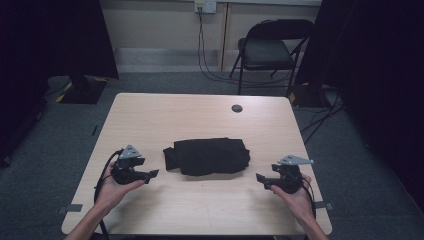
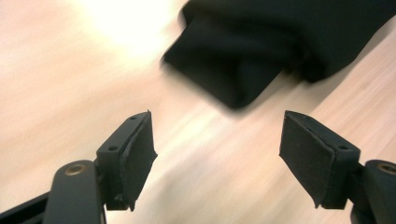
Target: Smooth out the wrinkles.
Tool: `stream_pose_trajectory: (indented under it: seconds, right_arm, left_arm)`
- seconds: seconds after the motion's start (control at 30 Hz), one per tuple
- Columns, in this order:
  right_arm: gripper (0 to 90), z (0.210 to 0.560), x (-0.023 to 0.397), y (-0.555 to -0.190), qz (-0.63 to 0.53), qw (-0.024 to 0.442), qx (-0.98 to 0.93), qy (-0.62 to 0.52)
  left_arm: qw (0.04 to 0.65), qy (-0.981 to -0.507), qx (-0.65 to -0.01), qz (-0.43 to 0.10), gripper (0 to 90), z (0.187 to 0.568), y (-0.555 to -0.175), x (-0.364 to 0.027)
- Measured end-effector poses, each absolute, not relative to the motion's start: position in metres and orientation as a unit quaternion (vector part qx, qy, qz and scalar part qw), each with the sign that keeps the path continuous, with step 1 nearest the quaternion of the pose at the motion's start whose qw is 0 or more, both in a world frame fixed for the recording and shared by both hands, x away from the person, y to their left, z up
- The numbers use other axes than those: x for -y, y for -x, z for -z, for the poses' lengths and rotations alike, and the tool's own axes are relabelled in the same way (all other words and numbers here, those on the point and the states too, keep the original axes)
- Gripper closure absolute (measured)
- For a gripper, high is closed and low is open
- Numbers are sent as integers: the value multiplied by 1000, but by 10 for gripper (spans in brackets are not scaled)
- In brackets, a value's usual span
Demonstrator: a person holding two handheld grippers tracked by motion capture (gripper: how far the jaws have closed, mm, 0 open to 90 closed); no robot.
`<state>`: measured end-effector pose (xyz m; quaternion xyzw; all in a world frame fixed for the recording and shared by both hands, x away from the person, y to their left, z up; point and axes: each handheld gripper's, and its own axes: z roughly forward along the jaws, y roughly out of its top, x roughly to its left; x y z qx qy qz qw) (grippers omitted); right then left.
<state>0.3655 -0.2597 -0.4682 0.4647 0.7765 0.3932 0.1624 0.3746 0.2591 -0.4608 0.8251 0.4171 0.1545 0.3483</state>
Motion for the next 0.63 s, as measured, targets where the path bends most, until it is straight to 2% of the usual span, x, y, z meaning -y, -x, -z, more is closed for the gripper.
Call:
stream_pose_trajectory:
  seconds: [0.03,0.2,0.27,0.33,0.37,0.43,0.63]
  right_arm:
    - [244,475,272,-361,-368,181,-775,-482]
    - [224,492,285,-362,-318,188,-777,-510]
    - [210,498,286,-362,-318,210,-777,-501]
    - [197,501,284,-360,-329,222,-769,-501]
    - [192,504,283,-358,-338,230,-761,-503]
    - [192,504,283,-358,-338,230,-761,-503]
    - [183,504,283,-358,-338,230,-760,-505]
  left_arm:
    - [314,-832,-427,-162,276,470,-374,-266]
    - [303,-830,-437,-169,287,476,-380,-267]
    - [280,-832,-449,-167,287,483,-382,-266]
    - [298,-822,-458,-160,203,490,-385,-268]
    - [333,-818,-435,-177,150,499,-386,-271]
    - [352,-813,-425,-186,95,504,-387,-271]
    - [351,-811,-429,-187,85,504,-388,-270]
